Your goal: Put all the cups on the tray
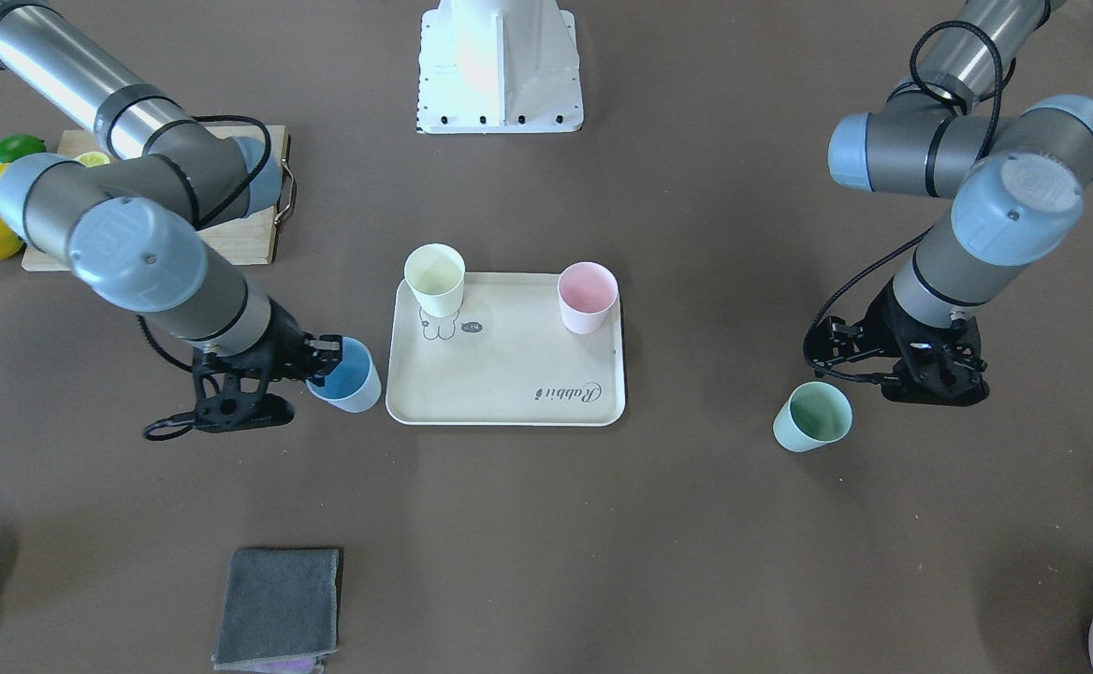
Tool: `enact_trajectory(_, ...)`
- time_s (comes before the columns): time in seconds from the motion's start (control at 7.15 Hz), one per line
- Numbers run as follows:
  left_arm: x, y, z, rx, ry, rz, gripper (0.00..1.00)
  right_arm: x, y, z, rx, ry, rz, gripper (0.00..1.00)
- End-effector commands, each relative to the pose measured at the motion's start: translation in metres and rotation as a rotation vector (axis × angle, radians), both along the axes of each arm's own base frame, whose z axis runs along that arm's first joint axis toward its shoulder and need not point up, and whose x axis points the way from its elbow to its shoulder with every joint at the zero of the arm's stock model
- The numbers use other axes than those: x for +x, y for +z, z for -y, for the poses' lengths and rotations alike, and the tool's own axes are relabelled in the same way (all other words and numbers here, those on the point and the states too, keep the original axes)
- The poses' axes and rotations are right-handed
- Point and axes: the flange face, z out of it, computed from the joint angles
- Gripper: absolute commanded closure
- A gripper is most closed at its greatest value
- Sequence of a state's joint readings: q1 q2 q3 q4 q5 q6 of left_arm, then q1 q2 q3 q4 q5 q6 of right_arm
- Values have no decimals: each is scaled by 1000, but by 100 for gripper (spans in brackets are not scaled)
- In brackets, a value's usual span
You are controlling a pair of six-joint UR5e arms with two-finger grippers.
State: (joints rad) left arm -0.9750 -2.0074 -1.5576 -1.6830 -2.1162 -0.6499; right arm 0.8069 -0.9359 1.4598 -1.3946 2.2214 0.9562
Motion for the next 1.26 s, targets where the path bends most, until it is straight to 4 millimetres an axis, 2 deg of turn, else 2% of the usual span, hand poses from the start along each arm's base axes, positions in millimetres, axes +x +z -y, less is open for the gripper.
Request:
enact_trajectory(0.0,14,6,25,-10,-6,2,10,-51,-35,-32,-32,20,10,100)
enact_trajectory(0.14,20,-2,34,-9,-9,0,12,-62,-35,-38,-13,33,-8,100)
enact_trajectory(0.42,29,26,42,-1,-7,-2,67,-76,-34,-51,-22,33,-18,100)
enact_trajectory(0.56,34,37,45,5,-8,-6,88,-77,-39,-51,-8,30,-13,100)
enact_trajectory(0.7,36,30,46,3,-5,-13,100,-72,-52,-45,-4,35,1,1)
enact_trajectory(0.84,40,8,53,3,-9,-19,100,-53,-61,-38,-11,42,25,0)
enact_trajectory(0.98,43,-23,53,-18,-12,-41,100,-22,-63,-28,-31,45,54,0)
enact_trajectory(1.12,49,-55,51,-74,-39,-100,100,8,-56,-29,-37,60,51,0)
